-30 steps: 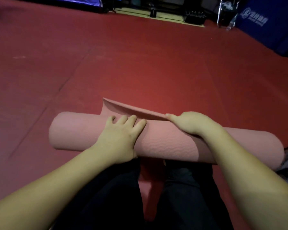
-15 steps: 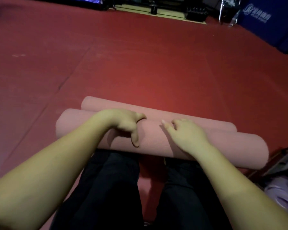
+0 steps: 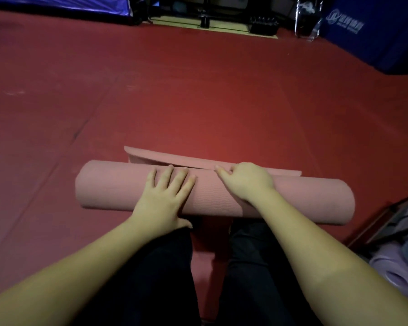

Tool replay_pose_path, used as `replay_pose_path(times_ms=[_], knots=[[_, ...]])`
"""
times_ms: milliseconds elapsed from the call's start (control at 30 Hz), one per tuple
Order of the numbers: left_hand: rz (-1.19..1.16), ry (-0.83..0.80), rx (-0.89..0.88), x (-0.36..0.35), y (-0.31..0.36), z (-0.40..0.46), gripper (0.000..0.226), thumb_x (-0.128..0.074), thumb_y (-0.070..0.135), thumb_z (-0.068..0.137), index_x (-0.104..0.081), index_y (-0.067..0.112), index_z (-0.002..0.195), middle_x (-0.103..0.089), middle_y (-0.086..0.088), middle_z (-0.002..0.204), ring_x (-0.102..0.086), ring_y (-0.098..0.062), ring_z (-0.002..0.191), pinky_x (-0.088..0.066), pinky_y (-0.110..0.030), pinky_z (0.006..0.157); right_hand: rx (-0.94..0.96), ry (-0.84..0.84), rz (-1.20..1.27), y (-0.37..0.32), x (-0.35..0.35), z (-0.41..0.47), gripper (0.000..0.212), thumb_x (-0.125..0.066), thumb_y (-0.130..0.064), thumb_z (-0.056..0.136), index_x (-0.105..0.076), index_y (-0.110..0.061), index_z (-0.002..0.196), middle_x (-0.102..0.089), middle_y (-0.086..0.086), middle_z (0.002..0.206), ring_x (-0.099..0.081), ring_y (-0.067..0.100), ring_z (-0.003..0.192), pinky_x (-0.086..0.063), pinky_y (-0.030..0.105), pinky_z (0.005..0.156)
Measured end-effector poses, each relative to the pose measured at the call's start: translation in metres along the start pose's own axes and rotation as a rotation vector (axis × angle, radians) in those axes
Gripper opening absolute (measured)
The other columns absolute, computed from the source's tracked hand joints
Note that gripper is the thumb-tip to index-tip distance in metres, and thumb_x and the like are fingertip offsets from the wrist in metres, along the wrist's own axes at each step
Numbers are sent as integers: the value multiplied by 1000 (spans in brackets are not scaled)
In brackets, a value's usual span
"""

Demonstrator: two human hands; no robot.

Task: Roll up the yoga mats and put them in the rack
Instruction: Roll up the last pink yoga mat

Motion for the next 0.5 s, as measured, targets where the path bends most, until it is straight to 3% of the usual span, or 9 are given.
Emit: replay_pose_path(times_ms=[133,333,500], knots=[[52,-67,49,7,1,12,128,-89,61,37,-34,17,144,-50,-23,139,-48,-47,121,-38,-65,96,-3,-72,-8,-1,8,1,81,-18,-72,91,-69,-15,117,-67,13,119,-61,34,110,-47,39,84],[44,-8,-10,36,3,11,112,-75,67,50,-25,23,140,-50,-15,137,-50,-38,115,-39,-58,95,-41,-160,31,10,26,-6,85,-19,-74,89,-64,-13,126,-61,13,132,-57,33,118,-47,41,94],[2,-63,-44,65,6,-5,112,-64,78,52,-26,26,144,-47,-2,140,-49,-29,118,-40,-48,97,-11,-337,65,11,42,-18,79,-26,-69,95,-47,-11,145,-38,14,154,-39,31,139,-30,39,111]])
Point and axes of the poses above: each hand's wrist, its own z-axis towards the middle knuckle, its own x-axis out of the back of the hand, y = z × x, the point moved 1 cm from there along z, towards the middle knuckle
